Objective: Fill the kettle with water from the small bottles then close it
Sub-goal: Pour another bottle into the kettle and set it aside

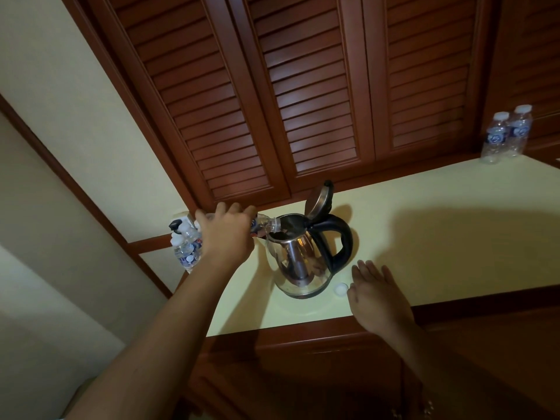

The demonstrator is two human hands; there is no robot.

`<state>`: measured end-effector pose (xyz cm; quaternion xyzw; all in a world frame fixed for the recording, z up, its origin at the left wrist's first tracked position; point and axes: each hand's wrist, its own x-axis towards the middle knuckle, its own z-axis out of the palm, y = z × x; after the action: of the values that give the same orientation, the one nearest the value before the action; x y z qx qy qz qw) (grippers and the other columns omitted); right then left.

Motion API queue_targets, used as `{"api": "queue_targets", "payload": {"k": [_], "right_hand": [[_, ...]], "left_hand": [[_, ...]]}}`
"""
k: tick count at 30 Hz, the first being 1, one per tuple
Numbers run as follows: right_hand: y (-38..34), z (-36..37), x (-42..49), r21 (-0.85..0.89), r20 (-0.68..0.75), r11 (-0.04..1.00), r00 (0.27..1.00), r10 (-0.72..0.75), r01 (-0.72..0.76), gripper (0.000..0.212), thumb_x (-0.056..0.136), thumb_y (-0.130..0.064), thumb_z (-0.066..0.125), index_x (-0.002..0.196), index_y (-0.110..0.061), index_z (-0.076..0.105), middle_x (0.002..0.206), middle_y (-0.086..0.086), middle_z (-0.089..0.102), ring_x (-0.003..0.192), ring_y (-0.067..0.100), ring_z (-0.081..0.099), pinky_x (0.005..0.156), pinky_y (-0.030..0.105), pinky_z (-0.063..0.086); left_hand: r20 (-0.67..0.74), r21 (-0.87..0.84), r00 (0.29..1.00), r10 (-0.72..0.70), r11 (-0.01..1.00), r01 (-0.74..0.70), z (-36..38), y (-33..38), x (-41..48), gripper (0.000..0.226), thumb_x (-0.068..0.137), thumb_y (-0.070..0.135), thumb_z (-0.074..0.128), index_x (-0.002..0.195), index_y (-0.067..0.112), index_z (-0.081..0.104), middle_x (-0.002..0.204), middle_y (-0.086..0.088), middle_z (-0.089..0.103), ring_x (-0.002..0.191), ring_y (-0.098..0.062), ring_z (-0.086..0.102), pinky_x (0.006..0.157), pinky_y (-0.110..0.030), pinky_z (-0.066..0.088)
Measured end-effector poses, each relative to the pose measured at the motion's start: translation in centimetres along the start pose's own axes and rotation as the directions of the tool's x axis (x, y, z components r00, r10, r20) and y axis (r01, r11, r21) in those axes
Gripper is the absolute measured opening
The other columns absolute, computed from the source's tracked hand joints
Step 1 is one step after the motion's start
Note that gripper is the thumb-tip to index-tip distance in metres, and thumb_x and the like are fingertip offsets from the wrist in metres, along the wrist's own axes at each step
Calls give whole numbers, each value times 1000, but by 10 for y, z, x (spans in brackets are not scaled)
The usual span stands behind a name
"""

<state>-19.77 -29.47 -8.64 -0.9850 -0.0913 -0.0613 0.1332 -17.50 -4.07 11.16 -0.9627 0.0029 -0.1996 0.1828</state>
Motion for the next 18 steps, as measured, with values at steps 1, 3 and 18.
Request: {"api": "queue_targets", "payload": {"k": [1,3,18], "right_hand": [[0,0,0,3,-3,1000,1000,1,-1,61,102,-36,18,156,-7,28,166,11,23,155,25,13,126,48,9],[0,-1,-1,8,-7,1000,1000,6,-6,70,98,-39,6,155,-7,30,165,11,24,155,26,14,126,48,9],[-1,0,0,-9,-25,1000,1000,-8,8,90,84,-45,-11,154,-7,31,165,12,25,155,26,14,126,49,9]], "left_hand": [[0,7,1000,6,1000,-6,0,0,1,53,82,22,73,131,33,58,129,0,64,120,-31,51,103,-62,37],[7,23,1000,15,1000,-15,-2,1,3,55,83,21,72,133,34,57,131,1,63,123,-30,50,105,-64,35],[-109,178,979,172,972,-151,-6,8,10,50,79,8,72,123,30,65,113,-3,65,116,-32,52,112,-80,20]]}}
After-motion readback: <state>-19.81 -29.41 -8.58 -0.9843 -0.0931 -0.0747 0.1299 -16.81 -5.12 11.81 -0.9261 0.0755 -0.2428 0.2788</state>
